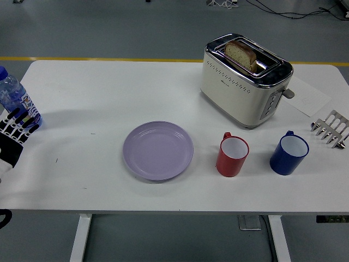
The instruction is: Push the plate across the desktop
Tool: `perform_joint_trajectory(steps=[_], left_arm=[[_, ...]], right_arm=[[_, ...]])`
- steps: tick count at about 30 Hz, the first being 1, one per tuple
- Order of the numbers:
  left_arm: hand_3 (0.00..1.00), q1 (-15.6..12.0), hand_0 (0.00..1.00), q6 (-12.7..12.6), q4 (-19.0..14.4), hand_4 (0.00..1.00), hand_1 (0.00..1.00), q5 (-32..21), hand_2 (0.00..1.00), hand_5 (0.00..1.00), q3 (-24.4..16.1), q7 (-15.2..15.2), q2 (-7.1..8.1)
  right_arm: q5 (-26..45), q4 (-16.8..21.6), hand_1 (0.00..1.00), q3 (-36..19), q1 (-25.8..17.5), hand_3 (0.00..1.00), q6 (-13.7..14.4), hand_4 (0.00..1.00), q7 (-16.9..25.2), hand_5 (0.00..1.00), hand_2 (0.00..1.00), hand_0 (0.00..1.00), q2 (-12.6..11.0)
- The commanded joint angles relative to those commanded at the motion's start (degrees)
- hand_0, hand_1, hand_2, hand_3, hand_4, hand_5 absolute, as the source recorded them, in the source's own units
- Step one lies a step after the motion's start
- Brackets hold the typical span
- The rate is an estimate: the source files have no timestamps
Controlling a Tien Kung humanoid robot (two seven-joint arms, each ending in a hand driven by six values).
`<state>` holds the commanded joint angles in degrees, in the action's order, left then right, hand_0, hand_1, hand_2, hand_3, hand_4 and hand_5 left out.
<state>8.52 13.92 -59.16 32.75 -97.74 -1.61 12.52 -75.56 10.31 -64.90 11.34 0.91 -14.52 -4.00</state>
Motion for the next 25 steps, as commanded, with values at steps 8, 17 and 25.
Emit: perform_joint_trajectory(steps=[8,17,25], left_arm=[[0.628,-0.26,0.559,0.31,0.00,0.524,0.648,0.11,0.650,0.998,0.13,-0.10,-0.07],[0.628,-0.57,0.560,0.26,-0.20,0.525,0.649,0.36,0.650,0.998,-0.01,-0.10,-0.11],[0.628,-0.45,0.560,0.21,-0.25,0.524,0.649,0.48,0.649,0.998,-0.42,-0.13,-0.21]], right_arm=[[-0.41,0.00,0.618,-0.08,-0.38,0.578,-0.20,0.363,-0.15,0.152,0.633,0.640,-0.01],[-0.08,0.00,0.619,0.08,-0.59,0.578,-0.03,0.363,0.01,0.152,0.633,0.640,-0.08],[-0.43,0.00,0.622,-0.20,-0.33,0.578,0.13,0.364,0.10,0.152,0.633,0.642,0.01]])
